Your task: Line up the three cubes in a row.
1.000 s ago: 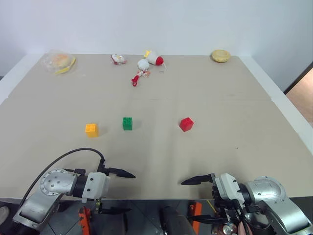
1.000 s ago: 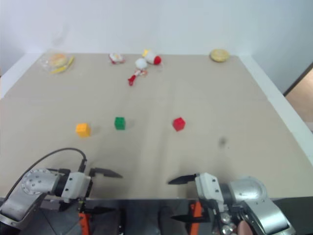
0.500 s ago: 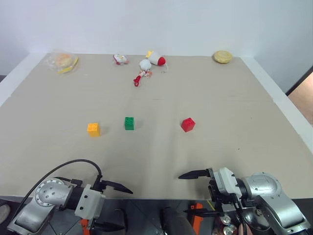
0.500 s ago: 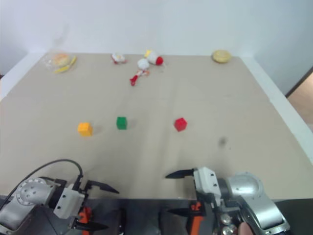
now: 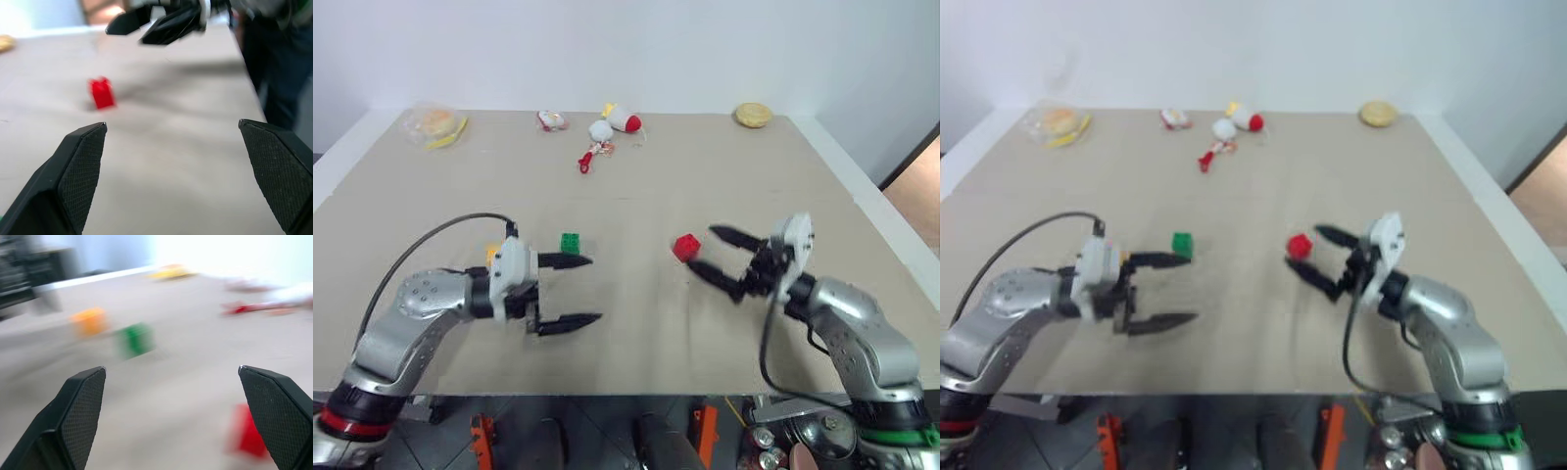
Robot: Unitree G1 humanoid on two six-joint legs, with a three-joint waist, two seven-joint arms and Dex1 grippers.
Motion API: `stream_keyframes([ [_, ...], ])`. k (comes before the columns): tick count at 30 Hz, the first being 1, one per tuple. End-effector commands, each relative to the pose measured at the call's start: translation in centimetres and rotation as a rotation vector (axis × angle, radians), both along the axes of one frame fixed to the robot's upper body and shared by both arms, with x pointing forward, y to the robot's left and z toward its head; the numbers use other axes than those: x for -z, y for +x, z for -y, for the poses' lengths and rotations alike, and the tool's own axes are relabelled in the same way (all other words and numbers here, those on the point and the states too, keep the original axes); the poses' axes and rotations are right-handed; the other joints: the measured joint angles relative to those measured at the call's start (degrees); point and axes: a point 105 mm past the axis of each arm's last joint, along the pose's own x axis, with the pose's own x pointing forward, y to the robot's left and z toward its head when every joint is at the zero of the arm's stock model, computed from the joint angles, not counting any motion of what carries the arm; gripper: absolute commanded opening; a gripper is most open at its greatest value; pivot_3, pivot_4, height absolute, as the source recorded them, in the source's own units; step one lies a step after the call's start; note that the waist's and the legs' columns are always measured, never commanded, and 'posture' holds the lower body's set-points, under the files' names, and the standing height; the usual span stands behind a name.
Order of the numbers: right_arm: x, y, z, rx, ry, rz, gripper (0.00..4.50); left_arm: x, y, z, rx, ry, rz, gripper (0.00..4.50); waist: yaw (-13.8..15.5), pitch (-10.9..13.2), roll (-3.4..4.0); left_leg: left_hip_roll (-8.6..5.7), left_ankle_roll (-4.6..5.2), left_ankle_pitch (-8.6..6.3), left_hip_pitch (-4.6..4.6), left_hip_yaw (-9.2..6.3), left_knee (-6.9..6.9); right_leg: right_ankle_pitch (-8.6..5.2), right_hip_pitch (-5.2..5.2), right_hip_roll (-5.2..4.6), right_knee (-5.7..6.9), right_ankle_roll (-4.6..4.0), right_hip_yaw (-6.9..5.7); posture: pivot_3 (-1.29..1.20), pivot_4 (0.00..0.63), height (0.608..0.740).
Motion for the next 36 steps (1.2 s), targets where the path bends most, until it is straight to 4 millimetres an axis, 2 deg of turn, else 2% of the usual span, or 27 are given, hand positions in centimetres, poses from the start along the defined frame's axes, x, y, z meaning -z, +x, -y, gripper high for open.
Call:
stream_keyframes([
  [1, -0.3, 1.7, 1.0, 0.142, 0.007, -0.017, 4.5, -0.8, 0.9, 1.2, -0.041, -0.051, 0.02, 4.47, 0.04, -0.01, 0.02, 0.0, 0.0, 0.0, -0.12, -0.08, -0.02, -0.02, -0.06, 0.09, 0.0, 0.03, 0.03, 0.0, 0.15, 0.736],
  [6, 1.7, 3.4, 0.5, 0.199, -0.005, -0.119, 4.5, -1.5, 2.2, 2.8, -0.092, -0.154, 0.032, 4.47, 0.25, -0.01, 0.03, 0.01, 0.06, -0.04, -0.37, -0.22, -0.05, 0.09, -0.22, 0.2, 0.02, 0.28, 0.01, 0.0, 0.15, 0.736],
  [15, 4.2, 4.5, -0.9, 0.224, 0.0, -0.2, 4.5, -1.5, 2.5, 3.6, -0.119, -0.189, 0.059, 4.47, 0.17, -0.01, 0.05, 0.02, 0.12, 0.01, -0.33, -0.19, 0.06, 0.17, -0.19, 0.23, 0.02, 0.21, 0.08, 0.0, 0.15, 0.736],
  [23, 6.1, 6.2, -1.1, 0.303, -0.017, -0.224, 4.5, -1.6, 2.8, 3.9, -0.142, -0.215, 0.071, 4.47, -0.04, -0.01, 0.04, 0.01, 0.21, 0.11, -0.32, -0.17, 0.09, 0.25, -0.18, 0.23, 0.02, 0.15, 0.11, 0.0, 0.15, 0.736],
  [24, 6.0, 6.3, -1.1, 0.309, -0.008, -0.219, 3.91, -1.5, 2.8, 3.8, -0.145, -0.215, 0.072, 4.5, -0.04, -0.01, 0.04, 0.01, 0.22, 0.12, -0.3, -0.17, 0.09, 0.27, -0.18, 0.23, 0.02, 0.15, 0.12, 0.0, 0.15, 0.736],
  [32, 4.6, 6.2, -0.9, 0.285, 0.014, -0.174, 1.31, -1.6, 3.3, 3.7, -0.159, -0.243, 0.065, 4.5, -0.03, -0.01, 0.05, 0.0, 0.24, 0.13, -0.33, -0.17, 0.07, 0.26, -0.18, 0.23, 0.02, 0.16, 0.13, 0.0, 0.15, 0.736],
  [36, 3.3, 4.4, -1.9, 0.111, -0.031, -0.13, 1.3, -0.6, 2.4, 3.6, -0.086, -0.203, 0.042, 4.5, -0.03, 0.0, 0.07, 0.0, 0.24, 0.13, -0.33, -0.17, 0.05, 0.26, -0.19, 0.24, 0.02, 0.16, 0.13, 0.0, 0.15, 0.736],
])
